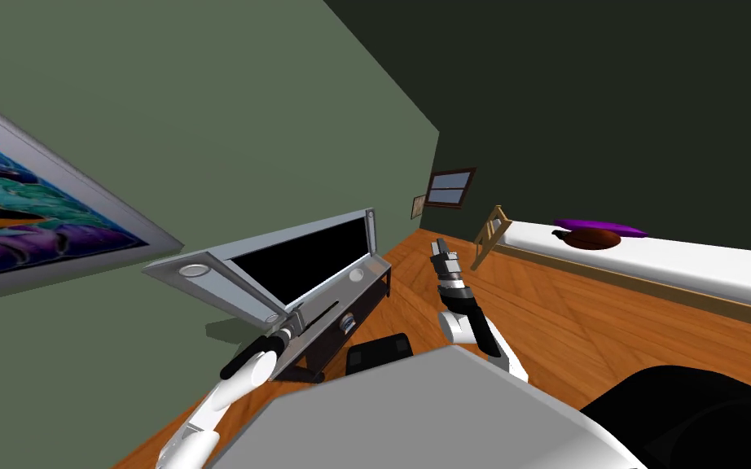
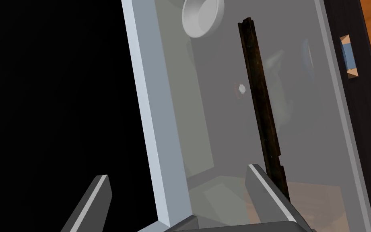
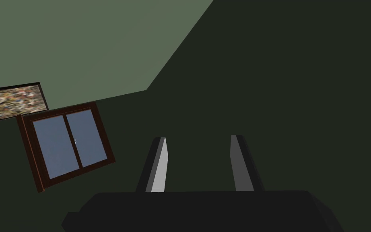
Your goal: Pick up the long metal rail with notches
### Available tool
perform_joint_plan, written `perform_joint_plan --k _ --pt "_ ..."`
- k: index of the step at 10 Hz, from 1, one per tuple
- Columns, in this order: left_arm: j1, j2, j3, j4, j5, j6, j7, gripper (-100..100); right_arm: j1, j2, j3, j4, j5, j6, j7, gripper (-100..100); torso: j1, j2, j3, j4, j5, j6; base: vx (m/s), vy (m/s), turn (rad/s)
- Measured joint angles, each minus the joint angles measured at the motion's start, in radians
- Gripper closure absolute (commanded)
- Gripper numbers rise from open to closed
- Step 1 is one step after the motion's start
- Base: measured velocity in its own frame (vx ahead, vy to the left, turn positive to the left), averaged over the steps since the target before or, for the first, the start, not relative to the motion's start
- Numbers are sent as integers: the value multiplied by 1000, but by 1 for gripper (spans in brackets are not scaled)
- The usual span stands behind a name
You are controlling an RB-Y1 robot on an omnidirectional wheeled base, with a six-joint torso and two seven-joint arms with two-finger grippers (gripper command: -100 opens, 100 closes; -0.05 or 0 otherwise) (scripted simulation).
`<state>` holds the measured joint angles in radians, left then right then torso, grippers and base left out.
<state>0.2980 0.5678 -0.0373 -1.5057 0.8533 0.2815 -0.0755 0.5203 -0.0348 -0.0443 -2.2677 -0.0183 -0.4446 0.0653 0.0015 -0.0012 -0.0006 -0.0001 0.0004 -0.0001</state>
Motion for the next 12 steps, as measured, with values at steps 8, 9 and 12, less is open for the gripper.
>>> perform_joint_plan --k 8,9,12 --pt "-34 82 -10 208 196 198 49 -100 0 0 0 0 0 0 0 0 0 -1 -1 0 0 0 16 18 -149" --pt "-32 92 -10 225 220 217 52 -100 0 0 0 0 0 0 0 0 0 -1 -1 0 0 -1 24 10 -137" --pt "-41 121 -16 301 287 288 82 -100 0 0 0 0 0 0 0 0 -1 -1 -1 0 0 -1 24 13 -148"
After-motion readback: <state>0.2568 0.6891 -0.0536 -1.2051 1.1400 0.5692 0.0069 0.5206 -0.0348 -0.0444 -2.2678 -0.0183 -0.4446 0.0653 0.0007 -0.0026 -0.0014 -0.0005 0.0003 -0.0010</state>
